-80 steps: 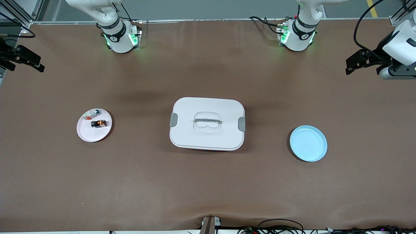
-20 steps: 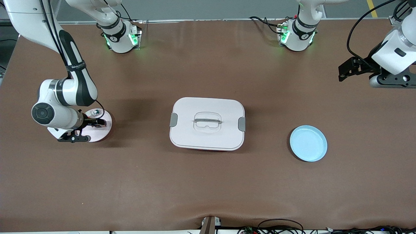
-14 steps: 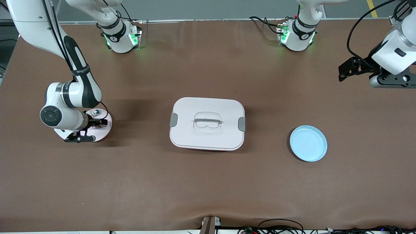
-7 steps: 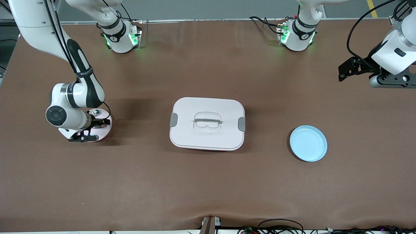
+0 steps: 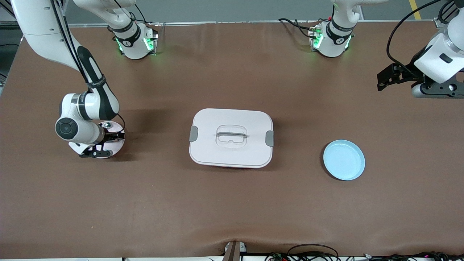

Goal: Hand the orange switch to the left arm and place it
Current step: 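Lower the right gripper and close it on the orange switch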

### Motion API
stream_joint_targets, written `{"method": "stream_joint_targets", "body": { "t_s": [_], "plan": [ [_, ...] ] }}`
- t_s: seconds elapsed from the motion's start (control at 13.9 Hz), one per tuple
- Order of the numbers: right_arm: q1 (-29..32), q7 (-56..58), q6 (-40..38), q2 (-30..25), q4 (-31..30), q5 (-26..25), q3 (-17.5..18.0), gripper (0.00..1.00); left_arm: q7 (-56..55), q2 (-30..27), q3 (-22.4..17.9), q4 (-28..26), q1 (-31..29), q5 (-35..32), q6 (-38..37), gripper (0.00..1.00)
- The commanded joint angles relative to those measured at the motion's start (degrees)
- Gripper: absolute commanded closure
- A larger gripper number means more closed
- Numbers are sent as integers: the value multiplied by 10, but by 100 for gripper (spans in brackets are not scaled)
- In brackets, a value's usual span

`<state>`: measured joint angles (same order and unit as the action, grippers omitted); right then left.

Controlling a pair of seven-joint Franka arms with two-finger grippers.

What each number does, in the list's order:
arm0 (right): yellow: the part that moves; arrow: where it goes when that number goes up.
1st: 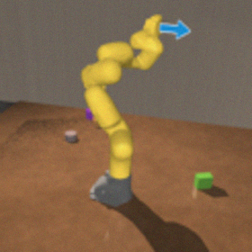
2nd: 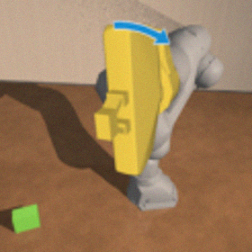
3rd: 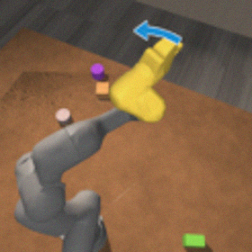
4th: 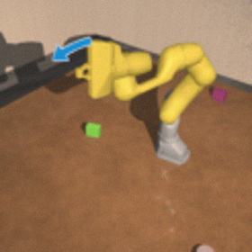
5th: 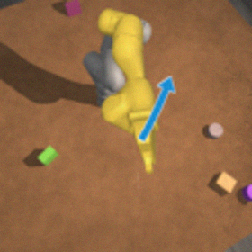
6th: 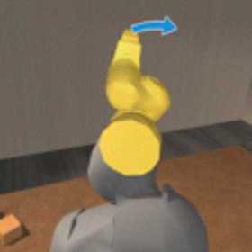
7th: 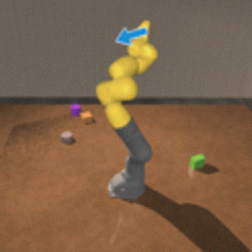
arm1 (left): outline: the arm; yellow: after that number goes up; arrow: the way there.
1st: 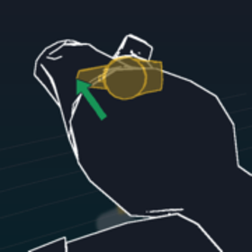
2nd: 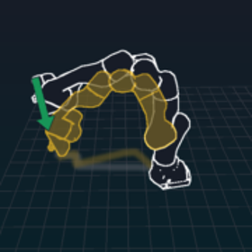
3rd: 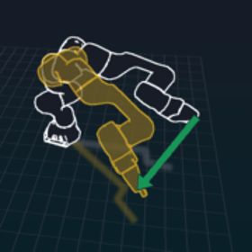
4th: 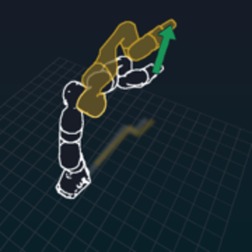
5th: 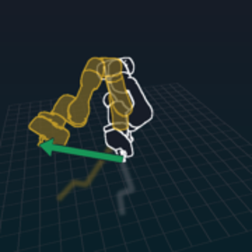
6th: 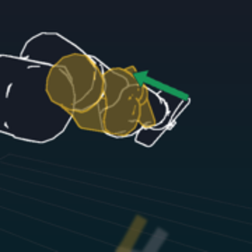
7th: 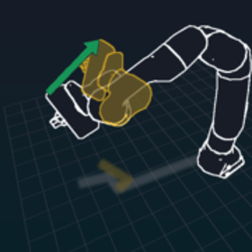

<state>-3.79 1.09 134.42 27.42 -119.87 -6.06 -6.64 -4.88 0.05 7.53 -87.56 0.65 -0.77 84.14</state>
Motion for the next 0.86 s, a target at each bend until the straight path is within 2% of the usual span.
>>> {"method": "stream_joint_targets", "body": {
  "t_s": [0.0, 0.07, 0.14, 0.22, 0.29, 0.36, 0.79],
  "plan": [
    [6, 9, 8, -3, -9, -10, 2, 0, -5, 5, 3, 7, 1, -1, 1, 0],
    [6, 9, 8, -3, -9, -10, 2, 0, -5, 7, 3, 7, 1, -1, 1, 0],
    [5, 11, 7, -3, -9, -10, 2, 23, -5, 7, 3, 9, 1, -1, 1, 0],
    [6, 22, 6, -3, -9, -10, 2, 52, -5, 7, 3, 9, 1, -1, 2, 0],
    [6, 39, 5, -3, -9, -9, 2, 73, -5, 7, 3, 8, 1, -1, 5, 0],
    [7, 50, 4, -3, -8, -10, 2, 85, -5, 7, 3, 8, 1, -1, 5, 0],
    [13, 54, -1, -7, -3, -10, 1, 84, -6, 5, 3, 7, 0, -1, 3, 0]
  ]
}}
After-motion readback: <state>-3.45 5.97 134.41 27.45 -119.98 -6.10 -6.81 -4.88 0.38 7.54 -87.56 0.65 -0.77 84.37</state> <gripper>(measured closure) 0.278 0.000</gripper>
